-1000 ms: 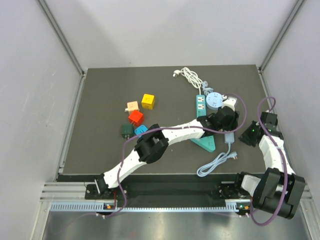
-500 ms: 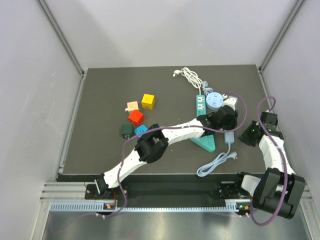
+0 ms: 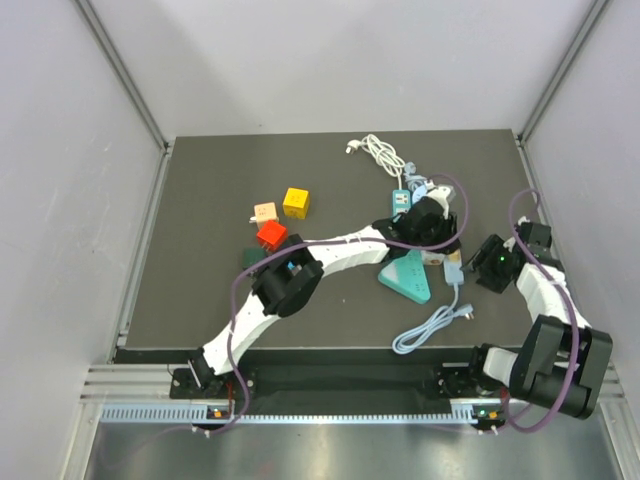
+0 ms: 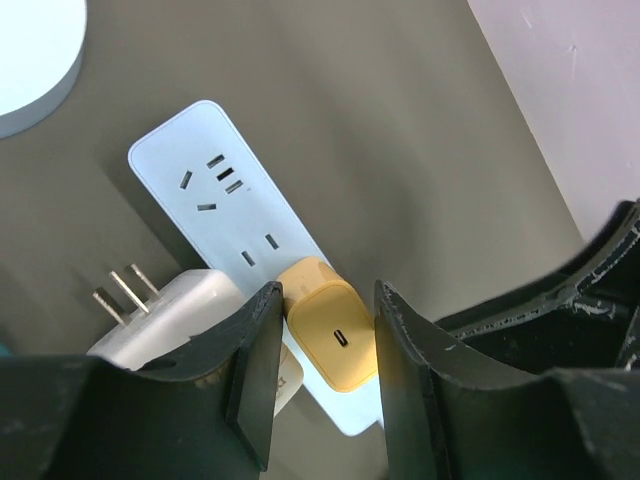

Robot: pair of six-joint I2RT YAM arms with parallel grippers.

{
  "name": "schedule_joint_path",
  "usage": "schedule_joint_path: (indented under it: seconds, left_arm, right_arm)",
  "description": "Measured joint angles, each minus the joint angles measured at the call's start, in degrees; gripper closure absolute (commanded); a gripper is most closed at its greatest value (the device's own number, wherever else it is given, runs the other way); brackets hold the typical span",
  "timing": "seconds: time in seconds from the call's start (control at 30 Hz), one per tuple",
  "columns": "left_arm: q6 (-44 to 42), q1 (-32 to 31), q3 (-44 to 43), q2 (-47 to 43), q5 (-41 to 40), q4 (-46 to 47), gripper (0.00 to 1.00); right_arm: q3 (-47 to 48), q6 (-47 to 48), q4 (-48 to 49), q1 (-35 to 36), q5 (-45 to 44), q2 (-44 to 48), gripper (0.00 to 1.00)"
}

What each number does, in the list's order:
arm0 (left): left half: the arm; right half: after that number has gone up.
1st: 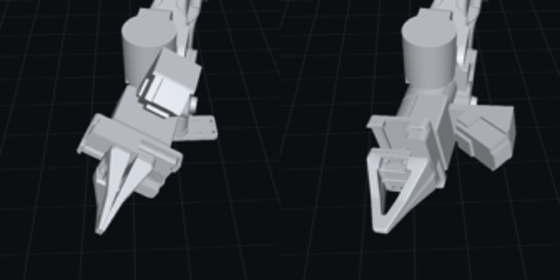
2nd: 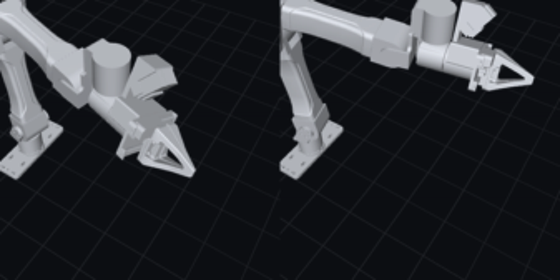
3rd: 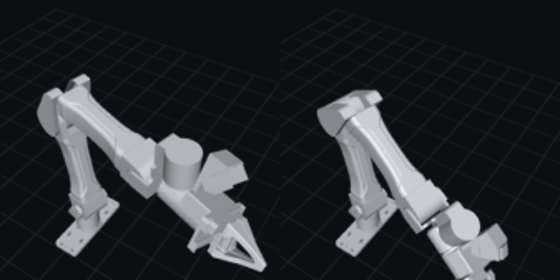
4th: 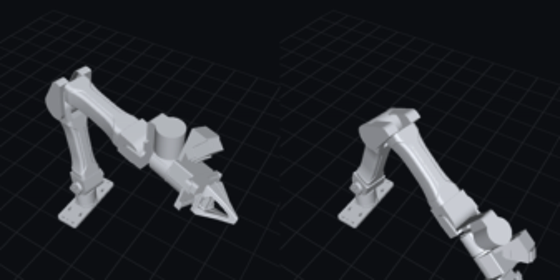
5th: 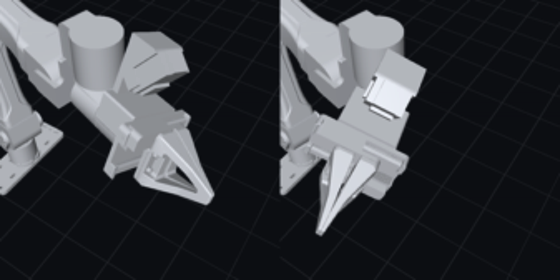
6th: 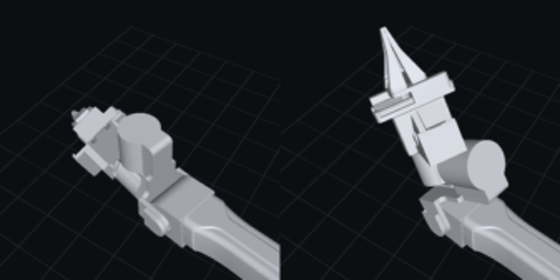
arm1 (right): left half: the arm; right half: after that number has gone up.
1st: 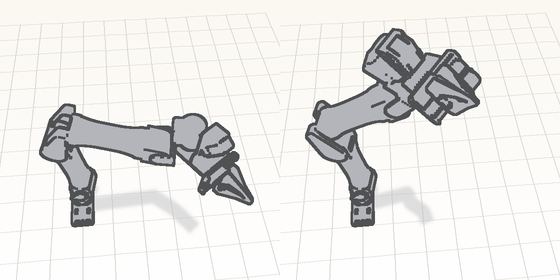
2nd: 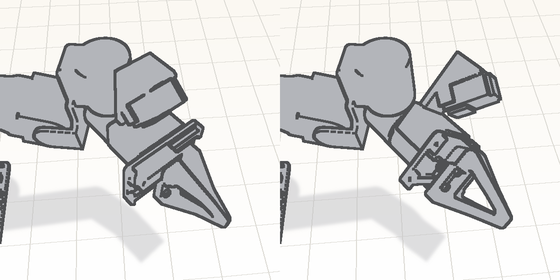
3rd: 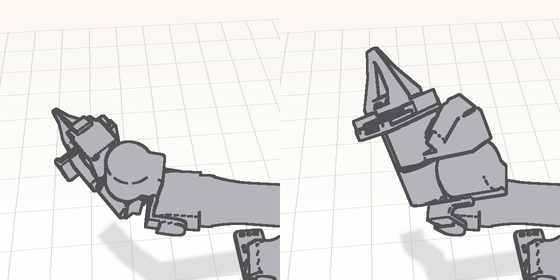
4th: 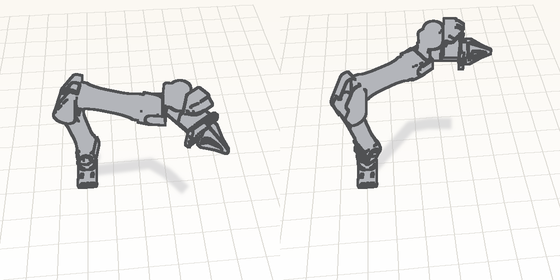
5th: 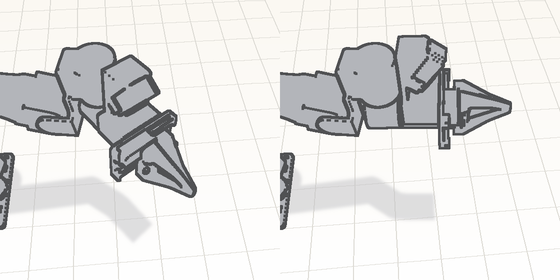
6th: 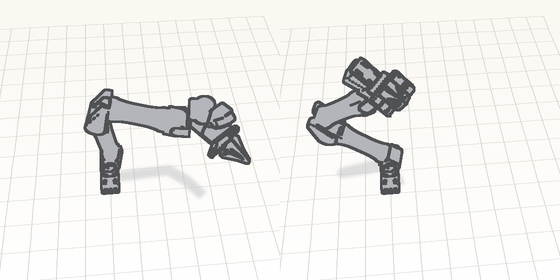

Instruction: Pull the plug off the socket

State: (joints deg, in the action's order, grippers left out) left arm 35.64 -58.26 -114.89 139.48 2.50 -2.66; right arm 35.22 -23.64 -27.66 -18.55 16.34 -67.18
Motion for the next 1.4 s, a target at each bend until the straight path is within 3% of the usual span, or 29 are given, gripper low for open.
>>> schedule_joint_path:
  seconds: [0.43, 0.53, 0.63, 0.8, 1.03, 1.3, 1.4]
  left_arm:
    - [1.16, 2.45, 6.36, -2.84, 6.69, 4.55, 1.0]
    - [1.22, 2.56, 6.64, -2.95, 7.13, 4.72, 1.0]
    - [1.18, 2.84, 6.8, -3.04, 7.37, 4.83, 0.99]
    - [1.33, 3.48, 6.8, -3.04, 9.09, 4.79, 0.63]
    - [1.95, 3.41, 6.8, -3.37, 10.25, 4.28, 0.38]
    - [2.38, 3.43, 6.54, -3.58, 11.15, 3.48, 0.34]
    - [2.91, 3.45, 6.29, -3.58, 11.15, 2.69, 0.39]
  right_arm:
    - [-0.48, 2.64, 5.2, 3.76, 6.45, -7.54, 0.48]
    - [-0.74, 2.64, 6.38, 4.11, 7.17, -8.28, 0.54]
    - [-1.14, 2.93, 7.34, 4.2, 7.52, -8.37, 0.76]
    - [-1.81, 2.82, 8.48, 4.61, 7.04, -7.52, 0.99]
    - [-2.71, 2.82, 8.72, 5.68, 3.98, -5.05, 1.0]
    - [-3.04, 2.8, 9.2, 7.48, 1.42, -3.82, 1.0]
    - [-3.3, 2.54, 9.64, 7.52, 1.38, -3.78, 1.0]
